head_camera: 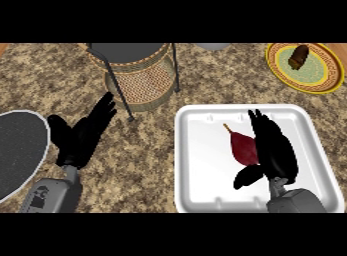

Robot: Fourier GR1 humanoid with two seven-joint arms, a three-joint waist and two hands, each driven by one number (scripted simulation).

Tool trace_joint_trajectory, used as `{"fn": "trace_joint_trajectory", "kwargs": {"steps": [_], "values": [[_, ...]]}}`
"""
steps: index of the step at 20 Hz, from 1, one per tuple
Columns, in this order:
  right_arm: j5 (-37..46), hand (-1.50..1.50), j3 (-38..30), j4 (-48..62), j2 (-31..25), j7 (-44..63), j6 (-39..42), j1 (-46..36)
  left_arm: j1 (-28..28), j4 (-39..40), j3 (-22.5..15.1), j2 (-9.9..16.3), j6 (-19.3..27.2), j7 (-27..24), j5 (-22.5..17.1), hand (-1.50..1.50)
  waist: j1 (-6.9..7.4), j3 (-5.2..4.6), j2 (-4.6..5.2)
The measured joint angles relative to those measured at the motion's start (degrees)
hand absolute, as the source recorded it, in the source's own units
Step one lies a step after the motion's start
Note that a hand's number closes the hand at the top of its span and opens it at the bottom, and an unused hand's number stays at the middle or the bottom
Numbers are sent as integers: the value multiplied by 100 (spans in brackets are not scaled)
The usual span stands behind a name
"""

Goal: Pick the pear from the tray and place it in the tiered basket

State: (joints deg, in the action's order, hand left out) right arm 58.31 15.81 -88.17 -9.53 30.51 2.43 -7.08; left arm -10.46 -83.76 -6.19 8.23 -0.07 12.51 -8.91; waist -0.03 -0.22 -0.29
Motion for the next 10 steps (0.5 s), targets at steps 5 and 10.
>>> {"fn": "trace_joint_trajectory", "kwargs": {"steps": [5,10], "values": [[95,-150,-134,499,205,-231,-138,-235,86,-53,102,-40,-119,-21,54,0,3,-27,-26],[-105,150,-134,609,208,-760,-94,-222,118,-167,135,-75,-140,86,60,0,4,-63,-63]]}}
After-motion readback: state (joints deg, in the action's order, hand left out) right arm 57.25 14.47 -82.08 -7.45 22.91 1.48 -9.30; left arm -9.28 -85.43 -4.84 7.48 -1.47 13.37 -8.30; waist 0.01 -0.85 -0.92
